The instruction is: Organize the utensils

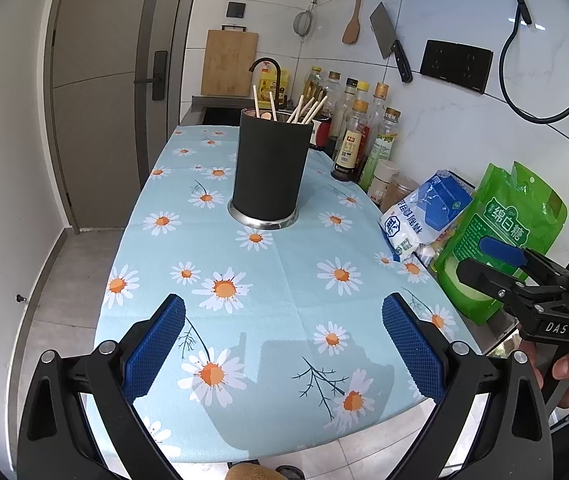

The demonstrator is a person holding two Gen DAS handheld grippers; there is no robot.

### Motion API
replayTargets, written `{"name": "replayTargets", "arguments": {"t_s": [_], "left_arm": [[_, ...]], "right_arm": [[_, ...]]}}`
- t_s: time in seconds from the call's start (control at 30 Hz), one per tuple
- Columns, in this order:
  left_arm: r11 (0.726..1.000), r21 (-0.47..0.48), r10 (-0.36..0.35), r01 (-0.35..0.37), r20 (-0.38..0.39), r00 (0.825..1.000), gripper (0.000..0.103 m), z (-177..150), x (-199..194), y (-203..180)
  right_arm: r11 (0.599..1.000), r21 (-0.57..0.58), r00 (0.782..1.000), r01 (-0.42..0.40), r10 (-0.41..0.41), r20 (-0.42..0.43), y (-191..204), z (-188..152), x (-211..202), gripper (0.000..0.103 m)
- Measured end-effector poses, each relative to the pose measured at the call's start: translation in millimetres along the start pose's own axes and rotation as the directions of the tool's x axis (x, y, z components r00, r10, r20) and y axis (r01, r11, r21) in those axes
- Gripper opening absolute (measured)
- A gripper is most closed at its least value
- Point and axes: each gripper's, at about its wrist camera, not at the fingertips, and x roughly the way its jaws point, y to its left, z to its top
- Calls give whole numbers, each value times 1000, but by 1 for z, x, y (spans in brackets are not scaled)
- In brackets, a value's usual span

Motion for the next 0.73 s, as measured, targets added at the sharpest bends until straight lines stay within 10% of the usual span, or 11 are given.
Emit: {"name": "replayTargets", "arguments": {"t_s": [0.73], "left_arm": [[1000,7,-18,18,-30,999,96,-1,6,2]], "right_arm": [[1000,7,1000,-3,3,-15,1,-2,7,98]]}}
